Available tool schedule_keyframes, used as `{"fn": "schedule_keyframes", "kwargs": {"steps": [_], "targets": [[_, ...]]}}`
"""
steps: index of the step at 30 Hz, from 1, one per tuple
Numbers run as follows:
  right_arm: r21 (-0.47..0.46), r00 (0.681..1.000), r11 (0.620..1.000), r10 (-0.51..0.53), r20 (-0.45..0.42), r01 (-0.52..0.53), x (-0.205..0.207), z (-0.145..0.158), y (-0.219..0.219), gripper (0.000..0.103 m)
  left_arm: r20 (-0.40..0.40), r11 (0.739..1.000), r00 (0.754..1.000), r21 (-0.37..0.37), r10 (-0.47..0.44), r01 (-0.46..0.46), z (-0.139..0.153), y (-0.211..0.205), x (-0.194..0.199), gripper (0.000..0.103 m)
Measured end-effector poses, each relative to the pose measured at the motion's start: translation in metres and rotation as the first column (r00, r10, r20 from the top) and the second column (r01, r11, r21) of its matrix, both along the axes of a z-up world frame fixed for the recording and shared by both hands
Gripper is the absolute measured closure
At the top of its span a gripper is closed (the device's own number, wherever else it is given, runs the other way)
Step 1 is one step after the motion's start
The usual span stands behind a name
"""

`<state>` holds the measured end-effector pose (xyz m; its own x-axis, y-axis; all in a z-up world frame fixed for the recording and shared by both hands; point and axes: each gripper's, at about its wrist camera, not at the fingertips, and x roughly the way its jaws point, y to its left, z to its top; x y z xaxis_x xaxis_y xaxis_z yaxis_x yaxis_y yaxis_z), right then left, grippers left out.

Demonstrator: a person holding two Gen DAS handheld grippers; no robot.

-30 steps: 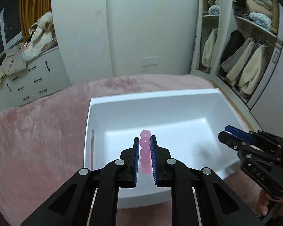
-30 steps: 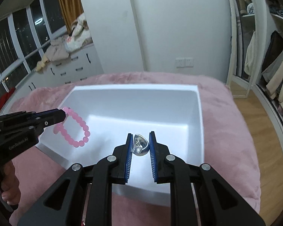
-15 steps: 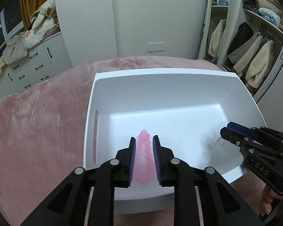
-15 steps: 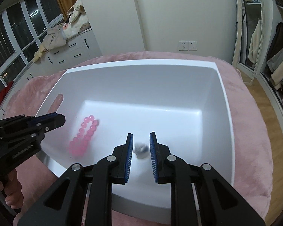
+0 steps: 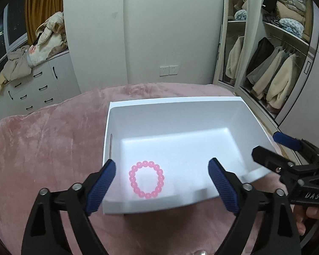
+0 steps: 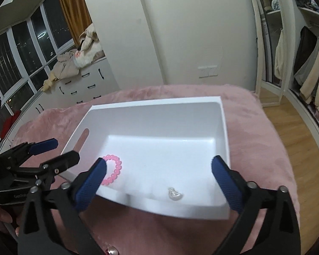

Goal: Organize jewelry
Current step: 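Move both tools back to the jewelry pile and close the left tool on the earring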

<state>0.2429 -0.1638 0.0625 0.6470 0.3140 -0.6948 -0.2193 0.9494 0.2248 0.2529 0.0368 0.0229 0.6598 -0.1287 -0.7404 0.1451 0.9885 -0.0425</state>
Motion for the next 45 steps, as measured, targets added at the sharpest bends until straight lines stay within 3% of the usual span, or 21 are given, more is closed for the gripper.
{"fn": "schedule_keyframes", "kwargs": {"steps": [8, 18, 21, 23, 26, 30, 34, 40, 42, 45], "targets": [[-0.010, 1.000, 1.000, -0.020, 0.006, 0.020, -0.044, 0.004, -0.020, 0.005, -0.009, 1.000, 1.000, 0.002, -0.002, 0.002, -0.007, 0.002, -0.036, 0.010], [-0.005, 1.000, 1.000, 0.012, -0.013, -0.012, -0.101, -0.004, -0.031, 0.005, -0.065, 0.994, 0.993, 0.025, -0.102, 0.104, -0.038, -0.009, -0.093, 0.010], [0.006, 0.999, 0.999, 0.037, -0.038, -0.037, -0.112, -0.013, -0.030, 0.010, -0.095, 0.989, 0.985, 0.015, -0.146, 0.148, -0.054, -0.014, -0.114, 0.010], [0.022, 0.997, 0.998, 0.056, -0.062, -0.055, -0.118, -0.022, -0.027, 0.021, -0.117, 0.988, 0.982, 0.010, -0.150, 0.152, -0.066, -0.014, -0.127, 0.010], [0.030, 0.990, 0.997, 0.078, -0.121, -0.075, -0.126, -0.046, -0.023, 0.030, -0.159, 0.986, 0.974, 0.005, -0.163, 0.166, -0.086, -0.018, -0.149, 0.010], [0.054, 0.979, 0.993, 0.108, -0.173, -0.100, -0.137, -0.069, -0.020, 0.035, -0.179, 0.980, 0.964, 0.008, -0.196, 0.200, -0.108, -0.020, -0.171, 0.010], [0.093, 0.968, 0.990, 0.125, -0.216, -0.107, -0.146, -0.090, -0.019, 0.039, -0.166, 0.976, 0.964, 0.031, -0.207, 0.215, -0.121, -0.023, -0.180, 0.010], [0.116, 0.960, 0.988, 0.127, -0.249, -0.100, -0.144, -0.103, -0.021, 0.053, -0.143, 0.975, 0.966, 0.011, -0.217, 0.221, -0.135, -0.028, -0.176, 0.011], [0.110, 0.961, 0.990, 0.116, -0.250, -0.091, -0.144, -0.107, -0.023, 0.059, -0.136, 0.978, 0.969, 0.004, -0.207, 0.210, -0.137, -0.031, -0.171, 0.013], [0.120, 0.961, 0.989, 0.119, -0.249, -0.091, -0.141, -0.110, -0.024, 0.069, -0.138, 0.982, 0.972, 0.009, -0.188, 0.191, -0.139, -0.034, -0.168, 0.029]]}}
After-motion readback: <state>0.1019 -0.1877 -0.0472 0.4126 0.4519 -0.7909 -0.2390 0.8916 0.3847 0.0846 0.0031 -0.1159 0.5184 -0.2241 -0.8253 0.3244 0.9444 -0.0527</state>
